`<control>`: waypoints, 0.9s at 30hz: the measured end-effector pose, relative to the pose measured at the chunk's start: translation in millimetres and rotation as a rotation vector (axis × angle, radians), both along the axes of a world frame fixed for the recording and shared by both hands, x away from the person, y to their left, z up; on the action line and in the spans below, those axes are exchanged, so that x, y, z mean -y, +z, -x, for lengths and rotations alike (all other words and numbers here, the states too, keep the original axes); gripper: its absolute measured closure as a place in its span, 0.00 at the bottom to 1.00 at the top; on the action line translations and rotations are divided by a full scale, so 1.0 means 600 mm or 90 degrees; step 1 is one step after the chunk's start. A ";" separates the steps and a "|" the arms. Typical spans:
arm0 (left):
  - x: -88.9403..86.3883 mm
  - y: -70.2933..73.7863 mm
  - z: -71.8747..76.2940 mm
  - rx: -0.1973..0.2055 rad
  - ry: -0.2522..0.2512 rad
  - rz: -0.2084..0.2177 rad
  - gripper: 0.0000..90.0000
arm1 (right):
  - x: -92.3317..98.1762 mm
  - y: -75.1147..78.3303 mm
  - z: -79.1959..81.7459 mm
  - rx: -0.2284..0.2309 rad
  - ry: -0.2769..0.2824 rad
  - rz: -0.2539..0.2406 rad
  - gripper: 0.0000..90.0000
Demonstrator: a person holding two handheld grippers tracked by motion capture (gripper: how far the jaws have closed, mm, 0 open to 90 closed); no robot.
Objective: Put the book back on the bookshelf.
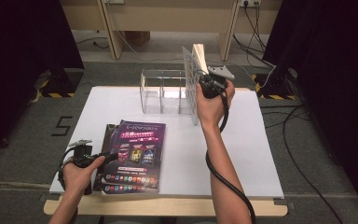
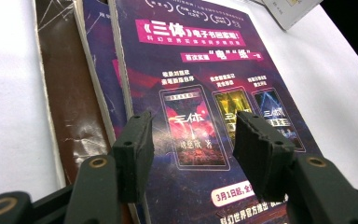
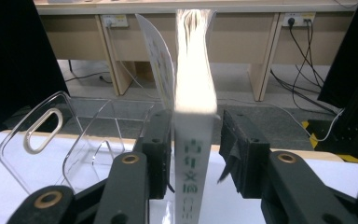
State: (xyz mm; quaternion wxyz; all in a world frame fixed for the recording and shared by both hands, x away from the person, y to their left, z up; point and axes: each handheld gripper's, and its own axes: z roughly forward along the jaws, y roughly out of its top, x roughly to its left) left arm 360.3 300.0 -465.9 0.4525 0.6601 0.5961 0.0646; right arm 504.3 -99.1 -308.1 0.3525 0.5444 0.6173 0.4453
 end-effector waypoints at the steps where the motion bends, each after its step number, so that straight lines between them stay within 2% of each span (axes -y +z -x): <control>1: 0.000 0.000 0.000 0.001 -0.001 -0.002 0.52 | 0.002 -0.001 0.003 -0.002 -0.001 0.001 0.70; 6: 0.000 0.001 0.000 0.001 -0.001 -0.004 0.53 | 0.010 -0.006 0.016 -0.007 0.006 -0.005 0.69; 11: -0.001 0.003 0.001 0.003 0.001 -0.011 0.53 | 0.014 -0.010 0.027 -0.008 0.009 0.006 0.69; 15: -0.001 0.003 0.003 0.002 0.000 -0.012 0.53 | 0.019 -0.011 0.035 -0.009 0.014 -0.004 0.68; 25: -0.005 0.000 0.005 -0.001 0.005 -0.021 0.53 | 0.027 -0.019 0.050 -0.011 0.026 0.002 0.67; 27: -0.004 -0.001 0.005 -0.005 0.006 -0.028 0.53 | 0.033 -0.023 0.057 -0.016 0.032 -0.004 0.67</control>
